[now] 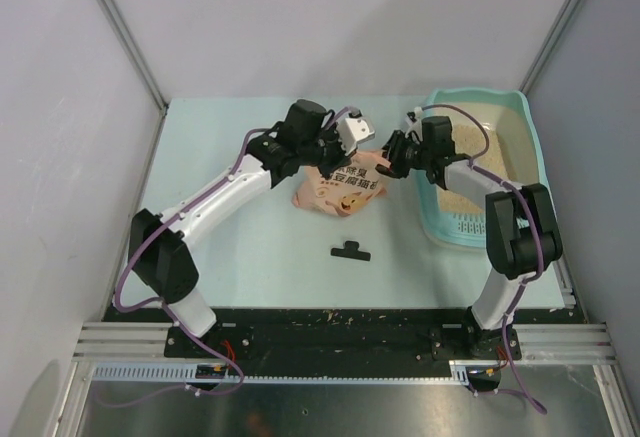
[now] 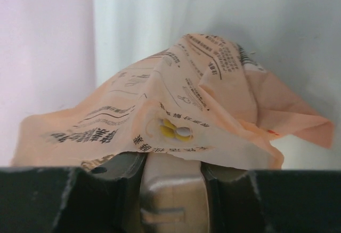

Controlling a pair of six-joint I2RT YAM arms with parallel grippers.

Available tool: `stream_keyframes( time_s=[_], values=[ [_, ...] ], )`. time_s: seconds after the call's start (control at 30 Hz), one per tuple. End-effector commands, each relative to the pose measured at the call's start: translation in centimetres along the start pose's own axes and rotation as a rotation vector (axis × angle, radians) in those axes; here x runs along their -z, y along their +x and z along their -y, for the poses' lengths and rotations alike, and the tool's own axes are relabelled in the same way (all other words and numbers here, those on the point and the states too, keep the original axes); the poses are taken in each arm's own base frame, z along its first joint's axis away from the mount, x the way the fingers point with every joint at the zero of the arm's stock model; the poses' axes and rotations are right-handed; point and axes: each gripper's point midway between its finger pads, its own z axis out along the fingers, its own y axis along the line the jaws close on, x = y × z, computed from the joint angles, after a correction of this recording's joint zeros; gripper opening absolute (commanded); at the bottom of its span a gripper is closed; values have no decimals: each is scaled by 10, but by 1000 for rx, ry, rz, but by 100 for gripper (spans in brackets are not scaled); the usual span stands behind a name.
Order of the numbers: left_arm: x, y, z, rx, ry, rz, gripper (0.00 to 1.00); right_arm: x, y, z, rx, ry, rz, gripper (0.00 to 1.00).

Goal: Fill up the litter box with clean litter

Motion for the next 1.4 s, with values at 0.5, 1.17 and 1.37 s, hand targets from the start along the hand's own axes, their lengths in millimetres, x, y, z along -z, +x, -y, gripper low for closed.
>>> stream_keyframes(
  time_s=[0.5, 1.17, 1.37],
  values=[
    [55, -48, -41, -339, -205, 66, 0, 50, -59, -21, -257, -311, 36, 0],
    [62, -80, -52, -395, -231, 126, 0, 103, -86, -36, -189, -401, 87, 0],
    [62, -81, -52, -391, -232, 128, 0, 96, -75, -32, -164, -412, 48, 0]
  ],
)
